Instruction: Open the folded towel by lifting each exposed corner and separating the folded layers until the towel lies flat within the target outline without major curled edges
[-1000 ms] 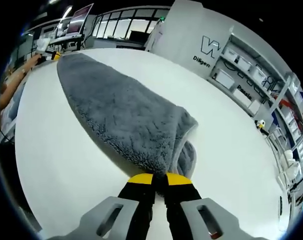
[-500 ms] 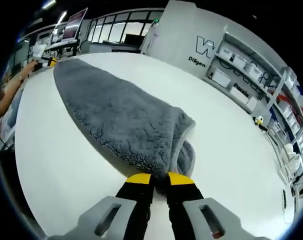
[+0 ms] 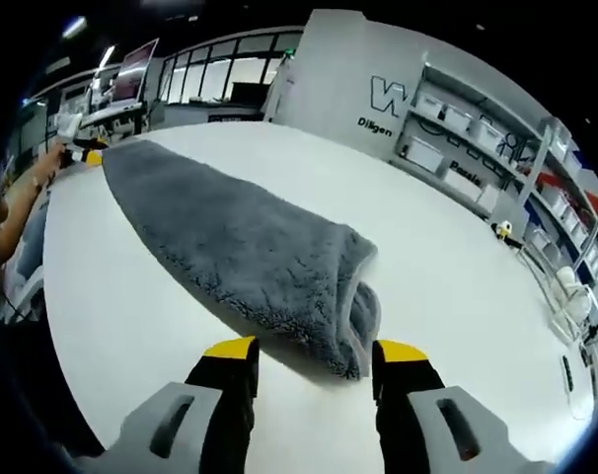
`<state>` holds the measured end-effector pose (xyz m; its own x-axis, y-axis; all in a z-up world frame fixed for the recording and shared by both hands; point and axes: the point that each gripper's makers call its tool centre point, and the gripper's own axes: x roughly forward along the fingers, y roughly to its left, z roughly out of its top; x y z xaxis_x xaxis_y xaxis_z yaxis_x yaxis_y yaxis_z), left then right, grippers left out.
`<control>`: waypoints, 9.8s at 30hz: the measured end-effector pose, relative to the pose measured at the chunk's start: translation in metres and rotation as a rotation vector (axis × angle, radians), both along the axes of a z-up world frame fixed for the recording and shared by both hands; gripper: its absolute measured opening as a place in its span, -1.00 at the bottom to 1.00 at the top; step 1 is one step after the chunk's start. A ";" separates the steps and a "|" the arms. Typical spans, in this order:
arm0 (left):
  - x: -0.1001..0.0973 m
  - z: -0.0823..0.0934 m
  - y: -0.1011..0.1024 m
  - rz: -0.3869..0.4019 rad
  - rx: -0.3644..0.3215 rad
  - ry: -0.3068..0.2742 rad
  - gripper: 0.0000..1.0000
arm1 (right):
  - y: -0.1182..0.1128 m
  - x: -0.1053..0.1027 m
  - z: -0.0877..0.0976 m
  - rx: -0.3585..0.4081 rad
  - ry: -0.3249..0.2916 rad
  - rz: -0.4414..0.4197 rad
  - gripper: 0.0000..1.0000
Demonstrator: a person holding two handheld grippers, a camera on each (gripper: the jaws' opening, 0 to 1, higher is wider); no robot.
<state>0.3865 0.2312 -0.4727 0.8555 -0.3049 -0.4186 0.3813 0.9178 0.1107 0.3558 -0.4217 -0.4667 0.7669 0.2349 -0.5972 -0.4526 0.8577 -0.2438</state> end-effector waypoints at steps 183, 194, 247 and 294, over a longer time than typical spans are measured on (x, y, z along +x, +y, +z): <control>0.190 -0.015 -0.036 -0.103 0.187 0.090 -0.88 | 0.048 0.200 -0.028 0.151 -0.023 0.053 -0.94; 0.202 -0.015 -0.036 -0.098 0.210 0.085 -0.88 | 0.045 0.219 -0.026 0.140 -0.031 0.046 -0.92; 0.189 0.024 -0.038 -0.003 0.020 -0.026 0.09 | 0.043 0.199 -0.005 0.145 -0.064 -0.022 0.32; 0.169 0.032 -0.053 -0.154 -0.004 -0.023 0.99 | 0.021 0.189 0.019 0.270 -0.100 -0.087 0.95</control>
<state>0.5559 0.1780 -0.4412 0.8076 -0.4353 -0.3979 0.5154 0.8489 0.1172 0.5444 -0.4009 -0.4480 0.8430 0.3060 -0.4424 -0.3602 0.9320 -0.0418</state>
